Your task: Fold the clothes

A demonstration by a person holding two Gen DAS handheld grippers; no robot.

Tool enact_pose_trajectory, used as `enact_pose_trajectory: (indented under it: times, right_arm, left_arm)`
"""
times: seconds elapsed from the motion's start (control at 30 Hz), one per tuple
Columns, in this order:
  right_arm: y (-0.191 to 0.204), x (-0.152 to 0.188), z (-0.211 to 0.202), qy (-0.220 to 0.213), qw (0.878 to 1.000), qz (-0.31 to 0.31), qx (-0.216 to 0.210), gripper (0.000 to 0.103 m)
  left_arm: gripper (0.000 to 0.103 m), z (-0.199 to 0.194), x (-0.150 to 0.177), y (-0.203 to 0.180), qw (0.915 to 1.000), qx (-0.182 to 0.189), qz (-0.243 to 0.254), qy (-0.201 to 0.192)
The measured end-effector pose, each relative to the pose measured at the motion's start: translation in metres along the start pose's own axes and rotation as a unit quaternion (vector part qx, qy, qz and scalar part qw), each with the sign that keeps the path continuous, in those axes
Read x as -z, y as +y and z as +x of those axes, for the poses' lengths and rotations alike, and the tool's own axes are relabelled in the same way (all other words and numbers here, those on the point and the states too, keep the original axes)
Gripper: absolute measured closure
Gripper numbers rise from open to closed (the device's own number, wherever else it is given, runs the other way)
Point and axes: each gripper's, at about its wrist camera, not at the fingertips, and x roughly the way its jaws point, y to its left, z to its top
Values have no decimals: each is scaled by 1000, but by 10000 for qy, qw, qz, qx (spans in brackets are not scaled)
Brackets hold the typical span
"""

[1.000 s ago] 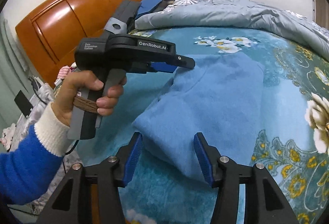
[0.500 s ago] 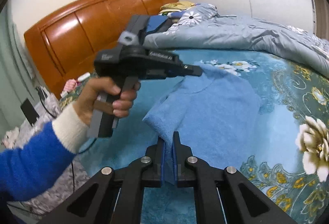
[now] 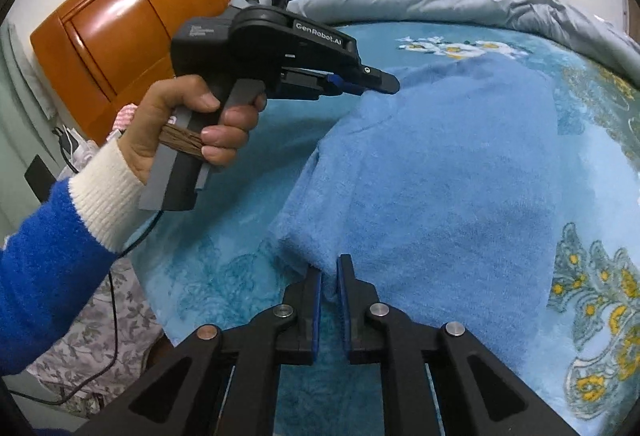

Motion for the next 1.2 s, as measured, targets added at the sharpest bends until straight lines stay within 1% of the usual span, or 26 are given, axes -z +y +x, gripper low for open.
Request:
enact_pose_trajectory:
  times: [0.03, 0.07, 0.1, 0.13, 0.17, 0.23, 0.27, 0.3, 0.37, 0.43, 0.47, 0.5, 0.6, 0.67, 0.8, 0.83, 0.87, 0.9, 0.93, 0.97, 1.07, 1.1, 1.2]
  right_arm:
    - [0, 0, -3, -21, 10000, 17, -39, 85]
    - [0, -1, -6, -42, 10000, 34, -79, 71]
    - [-1, -1, -13, -134, 9997, 88, -167, 64]
    - [-4, -1, -22, -273, 9992, 140, -250, 53]
    - [-7, 0, -31, -416, 9985, 179, -314, 48]
    - [-23, 5, -49, -736, 9957, 485, -267, 45]
    - [-33, 8, -59, -900, 9935, 663, -224, 42]
    - [-48, 14, -65, -1049, 9893, 1005, -97, 40]
    - [-75, 30, -65, -1091, 9784, 1754, -102, 38]
    - [-99, 47, -63, -1076, 9629, 2469, -182, 38]
    - [-106, 54, -60, -1085, 9551, 2743, -290, 38]
    - [-107, 58, -57, -1078, 9513, 2861, -381, 38]
    - [-101, 59, -46, -999, 9503, 2907, -505, 38]
    - [-99, 62, -41, -961, 9463, 3015, -661, 38]
    - [-103, 62, -39, -1079, 9359, 3235, -883, 38]
    - [-105, 61, -38, -1095, 9333, 3287, -941, 41]
    - [-108, 61, -36, -1101, 9308, 3339, -1004, 53]
    - [-110, 61, -34, -1074, 9295, 3384, -997, 61]
    - [-113, 61, -33, -1028, 9290, 3426, -952, 77]
    - [-117, 61, -33, -1004, 9270, 3478, -985, 87]
    - [-130, 62, -35, -964, 9181, 3647, -1214, 91]
    - [-136, 59, -38, -963, 9187, 3636, -1209, 91]
    - [-159, 44, -55, -983, 9268, 3475, -1033, 92]
  left_arm:
    - [72, -6, 2, -1, 10000, -27, -20, -54]
    - [65, -14, 6, -3, 9999, -74, -36, -148]
    - [61, -23, 11, -4, 9995, -136, -38, -266]
    - [54, -31, 18, -5, 9992, -152, -22, -356]
    - [47, -38, 25, -7, 9990, -128, 0, -430]
    - [42, -51, 38, -11, 9985, -69, 27, -547]
    - [41, -54, 46, -12, 9985, -11, 1, -555]
    - [40, -54, 52, -12, 9985, 50, -41, -540]
    - [40, -49, 59, -12, 9988, 103, -128, -458]
    - [40, -38, 62, -11, 9993, 7, -205, -323]
    - [40, -32, 64, -11, 9994, -40, -244, -255]
    - [40, -27, 65, -10, 9994, -47, -298, -190]
    - [40, -15, 66, -8, 9988, 55, -491, -27]
    - [40, -11, 68, -7, 9983, 148, -572, 6]
    - [40, -11, 73, -6, 9975, 263, -647, -34]
    - [40, -11, 74, -5, 9973, 290, -676, -52]
    - [40, -11, 75, -5, 9971, 313, -693, -74]
    - [41, -11, 77, -6, 9969, 333, -700, -100]
    - [41, -11, 78, -6, 9968, 355, -705, -114]
    - [41, -11, 79, -7, 9967, 387, -699, -106]
    - [41, -10, 86, -15, 9967, 496, -639, -46]
    - [41, -10, 88, -19, 9967, 532, -604, -28]
    - [41, -9, 91, -33, 9974, 602, -399, 15]
